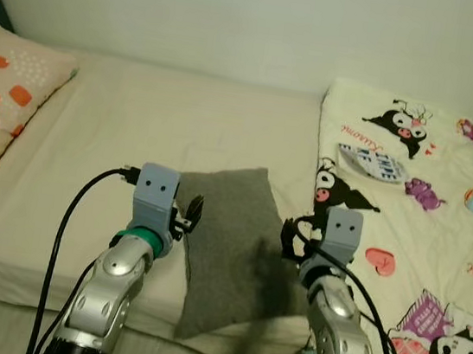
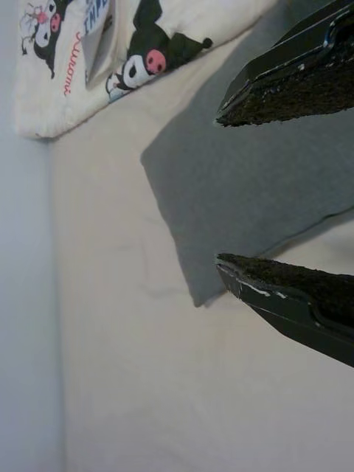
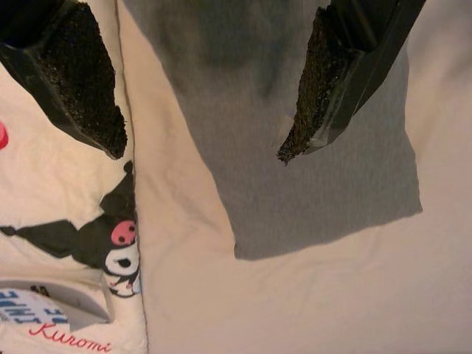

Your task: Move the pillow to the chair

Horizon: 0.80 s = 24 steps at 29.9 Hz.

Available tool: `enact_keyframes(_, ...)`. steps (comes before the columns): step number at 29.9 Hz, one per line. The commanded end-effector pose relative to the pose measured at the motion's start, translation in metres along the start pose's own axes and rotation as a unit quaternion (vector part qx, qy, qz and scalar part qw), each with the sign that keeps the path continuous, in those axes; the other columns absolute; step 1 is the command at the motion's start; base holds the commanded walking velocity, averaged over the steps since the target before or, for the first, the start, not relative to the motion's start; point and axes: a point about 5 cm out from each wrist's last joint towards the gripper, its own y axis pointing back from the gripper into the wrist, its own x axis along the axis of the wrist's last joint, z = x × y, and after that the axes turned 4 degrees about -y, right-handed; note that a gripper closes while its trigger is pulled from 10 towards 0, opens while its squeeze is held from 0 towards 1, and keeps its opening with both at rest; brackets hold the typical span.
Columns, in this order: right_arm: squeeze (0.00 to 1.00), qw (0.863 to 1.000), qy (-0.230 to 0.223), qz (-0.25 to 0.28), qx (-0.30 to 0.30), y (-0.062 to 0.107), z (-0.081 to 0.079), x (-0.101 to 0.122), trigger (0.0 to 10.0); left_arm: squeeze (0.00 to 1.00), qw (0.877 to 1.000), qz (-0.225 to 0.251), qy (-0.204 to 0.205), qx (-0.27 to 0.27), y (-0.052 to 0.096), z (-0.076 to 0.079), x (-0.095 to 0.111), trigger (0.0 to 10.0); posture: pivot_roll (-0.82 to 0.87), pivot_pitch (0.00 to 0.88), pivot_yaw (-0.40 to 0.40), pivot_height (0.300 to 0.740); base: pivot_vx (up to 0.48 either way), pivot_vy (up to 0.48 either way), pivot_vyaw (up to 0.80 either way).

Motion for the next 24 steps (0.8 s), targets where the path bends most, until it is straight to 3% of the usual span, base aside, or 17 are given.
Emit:
enact_keyframes(1, 0.00, 1.000, -0.007, -0.016, -0.002, 0.001, 0.001, -0.006, 10.0, 0.00, 1.000, -0.017, -0.010, 0.012, 0.000, -0.002, -0.009, 10.0, 0.10, 0.038, 0.067, 0.636, 0.000, 0.000, 0.00)
enact_keyframes(10, 0.00, 1.000, -0.001, -0.015, -0.002, 0.000, 0.004, -0.004, 10.0, 0.00, 0.999, -0.021, -0.012, 0.029, 0.000, -0.007, -0.012, 10.0, 0.09, 0.041, 0.055, 0.591, 0.000, 0.000, 0.00)
enact_keyframes(17, 0.00, 1.000, 0.006, -0.012, 0.002, -0.001, 0.005, -0.002, 10.0, 0.00, 0.999, -0.020, -0.012, 0.040, 0.001, -0.010, -0.013, 10.0, 0.09, 0.045, 0.043, 0.591, 0.000, 0.000, 0.00)
enact_keyframes(24, 0.00, 0.999, 0.019, -0.009, 0.029, -0.009, 0.002, 0.005, 10.0, 0.00, 0.996, -0.010, -0.004, 0.085, 0.004, -0.020, -0.012, 10.0, 0.09, 0.055, 0.025, 0.591, 0.000, 0.000, 0.00)
